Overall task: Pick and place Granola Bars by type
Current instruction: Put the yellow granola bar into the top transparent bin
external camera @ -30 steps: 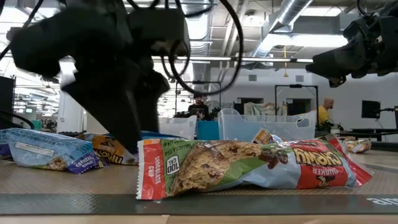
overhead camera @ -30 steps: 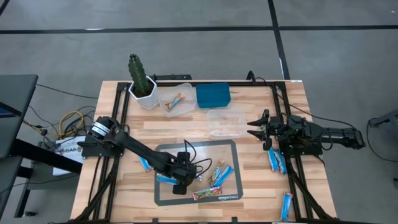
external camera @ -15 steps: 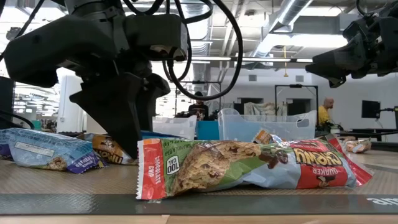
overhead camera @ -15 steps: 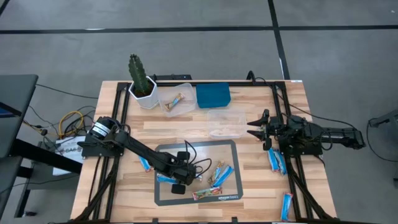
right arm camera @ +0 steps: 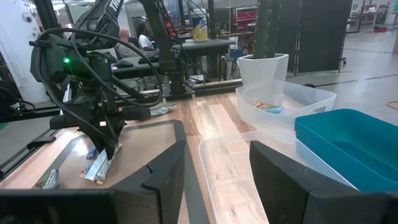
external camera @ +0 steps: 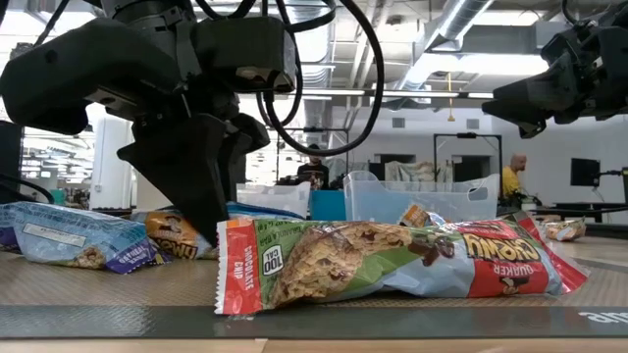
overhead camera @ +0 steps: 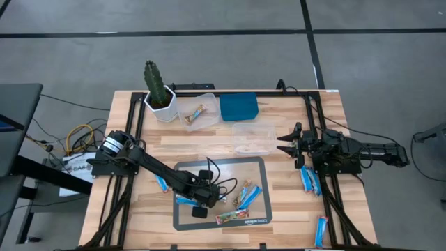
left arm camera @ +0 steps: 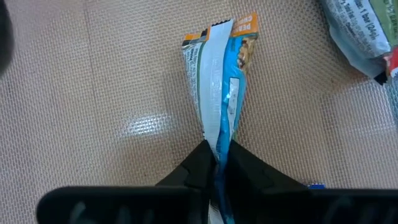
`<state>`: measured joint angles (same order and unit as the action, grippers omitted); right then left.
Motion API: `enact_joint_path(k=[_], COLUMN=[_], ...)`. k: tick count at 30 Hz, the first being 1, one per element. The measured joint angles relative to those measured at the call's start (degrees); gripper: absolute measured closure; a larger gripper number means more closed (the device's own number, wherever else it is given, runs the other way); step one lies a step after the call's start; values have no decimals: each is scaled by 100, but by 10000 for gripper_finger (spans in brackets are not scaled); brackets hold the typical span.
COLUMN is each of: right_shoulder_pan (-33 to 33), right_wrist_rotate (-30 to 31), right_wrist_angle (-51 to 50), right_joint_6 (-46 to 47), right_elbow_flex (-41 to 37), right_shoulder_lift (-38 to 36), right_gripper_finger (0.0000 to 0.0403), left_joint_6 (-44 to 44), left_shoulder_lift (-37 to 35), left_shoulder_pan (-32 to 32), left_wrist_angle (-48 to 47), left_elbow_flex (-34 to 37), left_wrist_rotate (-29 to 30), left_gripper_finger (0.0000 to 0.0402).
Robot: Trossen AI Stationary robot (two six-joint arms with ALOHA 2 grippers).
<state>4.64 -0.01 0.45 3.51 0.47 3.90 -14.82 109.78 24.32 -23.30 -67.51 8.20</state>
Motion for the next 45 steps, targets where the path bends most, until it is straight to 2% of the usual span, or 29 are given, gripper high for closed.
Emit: enact_joint_path(k=[10,17,28,33,40,45], right_shoulder_pan=[0,0,0,0,0,0], right_wrist_rotate=[0,0,1,0,2,2], right_wrist_angle=[0,0,0,0,0,0], right_joint_6=[1,2,1,0,1,0], right_elbow_flex=[-1,-2,-2,-2,-1,-1], right_shoulder_lift=[0,0,-1,0,-1,-2], right_gripper_finger=[233,233,233,233,233,233], left_joint_6=[-298,-448,-549,-534,-295,-134], left_shoulder_lift=[-422,-993,-2302,-2840,-3083,-3084], left_shoulder_pan=[-139,-378,-1337,-1954,-2889,-3188], left_wrist_angle=[56,-60,-1213,-1735,-1987,-1981], left_elbow_flex=[2,2,2,2,0,0], left_wrist_rotate=[549,1065,2914,3542,3720,3710], left_gripper_finger=[379,374,377,373,373,372])
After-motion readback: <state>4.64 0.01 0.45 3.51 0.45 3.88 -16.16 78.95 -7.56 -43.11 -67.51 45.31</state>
